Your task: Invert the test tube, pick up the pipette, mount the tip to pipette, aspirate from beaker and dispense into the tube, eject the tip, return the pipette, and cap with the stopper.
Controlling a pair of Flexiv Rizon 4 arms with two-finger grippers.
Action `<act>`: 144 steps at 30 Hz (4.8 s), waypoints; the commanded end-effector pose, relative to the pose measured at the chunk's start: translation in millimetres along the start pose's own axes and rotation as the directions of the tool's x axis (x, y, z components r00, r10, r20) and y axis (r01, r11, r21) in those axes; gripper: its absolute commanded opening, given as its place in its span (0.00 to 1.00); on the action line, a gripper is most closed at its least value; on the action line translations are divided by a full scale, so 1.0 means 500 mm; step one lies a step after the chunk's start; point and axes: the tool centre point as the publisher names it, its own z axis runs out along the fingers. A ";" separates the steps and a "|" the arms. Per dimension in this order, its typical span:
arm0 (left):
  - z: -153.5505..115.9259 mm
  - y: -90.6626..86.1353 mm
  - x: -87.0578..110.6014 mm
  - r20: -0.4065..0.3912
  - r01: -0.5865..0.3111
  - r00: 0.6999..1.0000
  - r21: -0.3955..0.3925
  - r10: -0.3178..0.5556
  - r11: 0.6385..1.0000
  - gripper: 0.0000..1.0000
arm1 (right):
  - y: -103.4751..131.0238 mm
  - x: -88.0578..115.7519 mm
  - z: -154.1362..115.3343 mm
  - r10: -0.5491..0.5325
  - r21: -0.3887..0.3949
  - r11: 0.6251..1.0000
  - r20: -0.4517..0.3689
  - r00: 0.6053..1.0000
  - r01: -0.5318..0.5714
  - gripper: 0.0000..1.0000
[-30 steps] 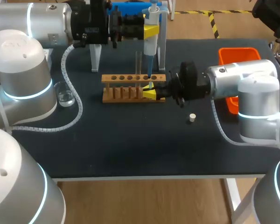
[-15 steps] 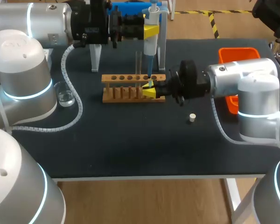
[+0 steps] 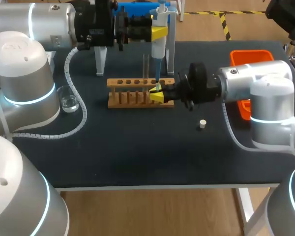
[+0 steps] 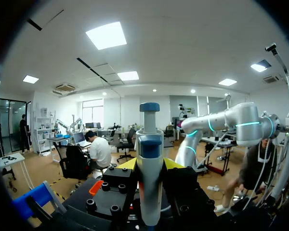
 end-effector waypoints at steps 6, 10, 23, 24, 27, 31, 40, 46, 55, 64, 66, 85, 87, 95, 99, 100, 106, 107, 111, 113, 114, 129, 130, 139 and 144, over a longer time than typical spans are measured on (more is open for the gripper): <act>-0.001 0.000 0.001 0.001 -0.001 1.000 0.001 0.001 1.000 0.00 | 0.004 -0.004 0.004 -0.002 0.001 1.000 0.005 1.000 0.002 0.00; -0.001 0.000 0.001 0.001 -0.001 1.000 0.001 0.001 1.000 0.00 | 0.004 -0.005 0.004 -0.002 0.000 1.000 0.005 1.000 0.002 0.00; -0.001 0.000 0.001 0.001 -0.001 1.000 0.001 0.001 1.000 0.00 | 0.006 -0.011 0.005 -0.004 -0.006 1.000 0.007 1.000 0.004 0.00; -0.001 0.000 0.001 0.001 -0.001 1.000 0.001 0.001 1.000 0.00 | 0.006 -0.012 0.005 -0.004 -0.007 1.000 0.008 1.000 0.004 0.00; -0.001 0.000 0.001 0.001 -0.001 1.000 0.001 0.001 1.000 0.00 | 0.007 -0.013 0.006 -0.005 -0.009 1.000 0.008 1.000 0.005 0.00; -0.001 0.000 0.001 0.001 -0.001 1.000 0.001 0.001 1.000 0.00 | 0.009 -0.013 0.007 -0.008 -0.011 1.000 0.007 1.000 0.008 0.00; -0.001 0.000 0.001 0.001 -0.001 1.000 0.001 0.001 1.000 0.00 | 0.015 -0.013 0.005 -0.018 -0.015 1.000 0.007 1.000 0.018 0.00; -0.001 0.000 0.001 0.001 -0.001 1.000 0.001 0.001 1.000 0.00 | 0.019 -0.011 0.004 -0.025 -0.019 0.999 0.008 1.000 0.026 0.00; -0.001 0.000 0.001 0.001 -0.001 1.000 0.001 0.001 1.000 0.00 | 0.025 -0.011 0.004 -0.036 -0.021 0.999 0.010 0.999 0.036 0.00; -0.001 0.000 0.001 0.001 -0.001 1.000 0.001 0.001 1.000 0.00 | 0.027 -0.004 0.002 -0.046 -0.025 0.999 0.010 0.999 0.046 0.00; -0.001 0.000 0.001 0.001 -0.001 1.000 0.001 0.001 1.000 0.00 | 0.030 -0.003 0.002 -0.049 -0.026 0.998 0.009 0.999 0.049 0.00; -0.001 0.000 0.001 0.001 -0.001 1.000 0.001 0.001 1.000 0.00 | 0.034 0.007 -0.008 -0.057 -0.031 0.998 0.011 0.998 0.058 0.00; -0.001 0.000 0.001 0.001 -0.001 1.000 0.001 0.001 1.000 0.00 | 0.034 0.007 -0.009 -0.056 -0.030 0.998 0.011 0.998 0.056 0.00; -0.001 0.000 0.001 0.001 -0.001 1.000 0.001 0.001 1.000 0.00 | 0.037 0.006 -0.010 -0.050 -0.030 0.998 0.009 0.999 0.050 0.00; -0.001 0.000 0.001 0.001 -0.001 1.000 0.001 0.001 1.000 0.00 | 0.041 0.005 -0.008 -0.046 -0.030 0.999 0.008 0.999 0.046 0.00; -0.001 0.000 0.001 0.001 -0.001 1.000 0.001 0.001 1.000 0.00 | 0.042 0.004 -0.008 -0.045 -0.030 0.999 0.007 0.999 0.045 0.00; -0.001 0.000 0.001 0.001 -0.001 1.000 0.001 0.001 1.000 0.00 | 0.052 0.000 -0.008 -0.040 -0.030 0.999 0.005 0.999 0.040 0.00; -0.001 0.000 0.001 0.001 -0.001 1.000 0.001 0.001 1.000 0.00 | 0.054 0.000 -0.008 -0.035 -0.031 0.999 0.004 0.999 0.036 0.00; -0.001 0.000 0.001 0.001 -0.001 1.000 0.001 0.001 1.000 0.00 | 0.063 -0.004 -0.009 -0.031 -0.036 0.999 0.006 1.000 0.031 0.00; -0.001 0.000 0.001 0.001 -0.001 1.000 0.001 0.001 1.000 0.00 | 0.068 -0.005 -0.009 -0.031 -0.038 0.999 0.006 1.000 0.031 0.00; -0.001 0.000 0.001 0.001 -0.001 1.000 0.001 0.001 1.000 0.00 | 0.071 -0.005 -0.008 -0.032 -0.038 0.999 0.005 0.999 0.032 0.00; -0.001 0.000 0.001 0.001 -0.001 1.000 0.001 0.001 1.000 0.00 | 0.047 0.002 -0.020 -0.011 -0.003 1.000 0.018 1.000 0.011 1.00; -0.001 0.000 0.001 0.001 -0.001 1.000 0.001 0.001 1.000 0.00 | 0.039 0.005 -0.025 -0.008 0.004 1.000 0.020 1.000 0.008 1.00; -0.001 0.000 0.001 0.001 -0.001 1.000 0.001 0.001 1.000 0.00 | -0.009 0.029 -0.091 0.003 0.051 0.999 0.044 0.999 -0.005 1.00; -0.001 0.000 0.001 0.001 -0.001 1.000 0.001 0.001 1.000 0.00 | -0.027 0.037 -0.134 0.004 0.073 0.997 0.065 0.998 -0.008 1.00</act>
